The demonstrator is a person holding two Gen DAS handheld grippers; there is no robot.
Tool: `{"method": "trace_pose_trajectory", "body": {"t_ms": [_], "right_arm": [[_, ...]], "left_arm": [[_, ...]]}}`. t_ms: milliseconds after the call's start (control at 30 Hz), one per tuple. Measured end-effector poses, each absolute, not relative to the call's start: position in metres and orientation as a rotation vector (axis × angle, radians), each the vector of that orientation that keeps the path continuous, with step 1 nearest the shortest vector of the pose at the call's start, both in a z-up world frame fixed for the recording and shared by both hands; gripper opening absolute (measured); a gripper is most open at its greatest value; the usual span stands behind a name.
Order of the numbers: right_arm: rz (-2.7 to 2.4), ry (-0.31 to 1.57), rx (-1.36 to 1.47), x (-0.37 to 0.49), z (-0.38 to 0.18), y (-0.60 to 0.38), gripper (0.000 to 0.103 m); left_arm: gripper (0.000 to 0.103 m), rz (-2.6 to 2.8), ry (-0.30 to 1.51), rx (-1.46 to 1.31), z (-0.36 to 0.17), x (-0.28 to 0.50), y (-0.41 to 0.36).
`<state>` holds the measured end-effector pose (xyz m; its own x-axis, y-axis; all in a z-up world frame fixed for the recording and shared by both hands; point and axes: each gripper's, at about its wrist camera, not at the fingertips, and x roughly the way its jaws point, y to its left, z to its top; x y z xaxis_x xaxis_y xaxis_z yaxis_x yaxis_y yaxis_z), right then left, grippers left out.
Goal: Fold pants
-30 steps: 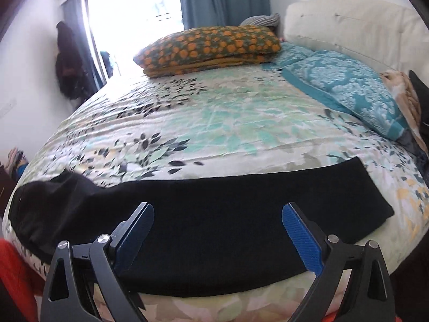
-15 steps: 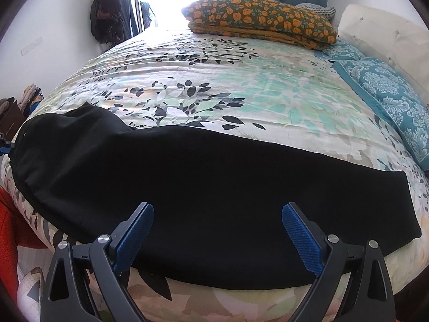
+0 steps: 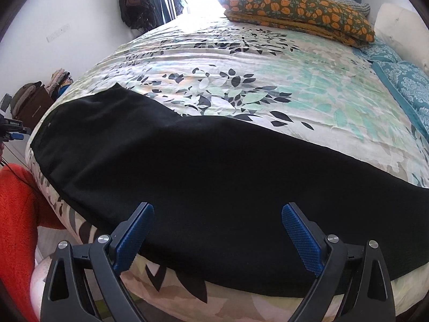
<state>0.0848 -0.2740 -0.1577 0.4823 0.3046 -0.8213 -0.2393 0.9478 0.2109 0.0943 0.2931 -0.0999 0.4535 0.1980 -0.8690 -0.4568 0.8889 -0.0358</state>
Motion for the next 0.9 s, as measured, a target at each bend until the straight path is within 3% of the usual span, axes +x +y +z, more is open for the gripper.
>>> {"method": "trace_pose_trajectory", "body": {"t_ms": [67,200,267,333,400,633,733,900], "right_arm": [[0.405,1.033,0.200,0.118,-0.144,-0.260,0.096],[0.602,1.118,0.480,0.212,-0.131,-0.199,0.096],[0.691,1.198,0.608,0.260,-0.143,-0.159,0.096],[0.687,1.242,0.640,0.297,-0.157,-0.124,0.096],[0.683,1.305,0.678,0.322,-0.178,-0.096,0.096],[1.041,1.641,0.525,0.341,-0.226,-0.013,0.097],[1.136,1.699,0.599,0.339,-0.231,0.000,0.097],[1.048,1.623,0.665,0.358,-0.239,0.012,0.096]], "left_arm": [[0.073,0.266,0.952,-0.307,-0.090,0.095,0.256],[0.074,-0.037,0.994,-0.271,-0.118,0.121,0.162],[0.066,-0.119,1.024,-0.207,-0.144,0.126,0.122],[0.044,-0.190,1.135,-0.167,-0.177,0.127,0.096],[0.036,-0.200,1.215,-0.095,-0.199,0.119,0.085],[0.031,-0.246,1.242,-0.162,-0.194,0.112,0.104],[0.031,-0.251,1.248,-0.165,-0.195,0.117,0.104],[0.031,-0.245,1.237,-0.104,-0.195,0.118,0.094]]}}
